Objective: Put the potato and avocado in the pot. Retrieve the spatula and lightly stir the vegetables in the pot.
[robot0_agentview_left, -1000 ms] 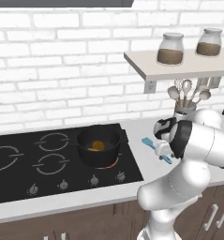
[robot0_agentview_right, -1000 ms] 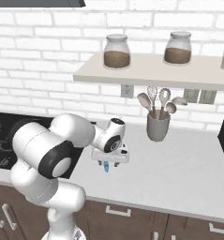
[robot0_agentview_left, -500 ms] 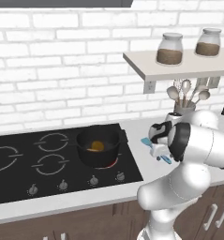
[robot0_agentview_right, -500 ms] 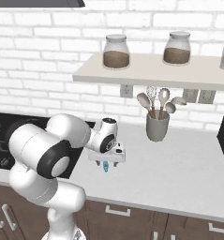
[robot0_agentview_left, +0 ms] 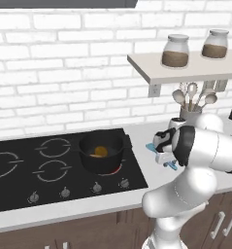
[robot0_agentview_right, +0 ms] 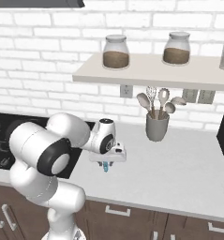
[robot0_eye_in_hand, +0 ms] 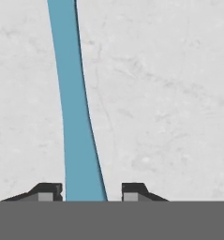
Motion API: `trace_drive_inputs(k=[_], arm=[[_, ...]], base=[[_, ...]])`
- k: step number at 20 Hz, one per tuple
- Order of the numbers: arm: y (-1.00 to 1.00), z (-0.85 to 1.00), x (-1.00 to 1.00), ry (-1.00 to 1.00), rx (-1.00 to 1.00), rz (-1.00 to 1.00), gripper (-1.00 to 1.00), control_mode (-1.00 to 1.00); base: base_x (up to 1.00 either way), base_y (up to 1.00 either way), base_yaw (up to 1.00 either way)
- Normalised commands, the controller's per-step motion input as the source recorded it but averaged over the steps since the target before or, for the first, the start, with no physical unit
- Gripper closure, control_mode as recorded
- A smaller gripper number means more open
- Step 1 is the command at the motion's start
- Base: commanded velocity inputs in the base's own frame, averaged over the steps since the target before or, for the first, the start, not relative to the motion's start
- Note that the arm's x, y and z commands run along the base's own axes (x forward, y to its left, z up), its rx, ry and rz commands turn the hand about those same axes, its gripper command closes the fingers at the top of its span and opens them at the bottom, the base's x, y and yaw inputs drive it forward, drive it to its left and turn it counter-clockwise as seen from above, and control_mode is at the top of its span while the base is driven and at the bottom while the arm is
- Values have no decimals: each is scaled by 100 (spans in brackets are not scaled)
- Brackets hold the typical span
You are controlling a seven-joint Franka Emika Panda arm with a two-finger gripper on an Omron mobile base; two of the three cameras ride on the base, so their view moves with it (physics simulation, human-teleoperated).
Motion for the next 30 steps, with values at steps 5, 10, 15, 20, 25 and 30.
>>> trace_drive_inputs(k=[5, 10, 15, 20, 25, 30], arm=[[12, -36, -8, 0, 0, 0, 100, -100], [30, -3, -45, 0, 0, 0, 100, -100], [19, 5, -52, 0, 0, 0, 100, -100], [7, 72, -40, 0, 2, 0, 100, -100], [29, 99, -33, 0, 13, 0, 100, -100], [44, 92, -40, 0, 18, -2, 100, -100]], base=[[0, 0, 0], [0, 0, 0], [0, 0, 0], [0, 0, 0], [0, 0, 0], [0, 0, 0]])
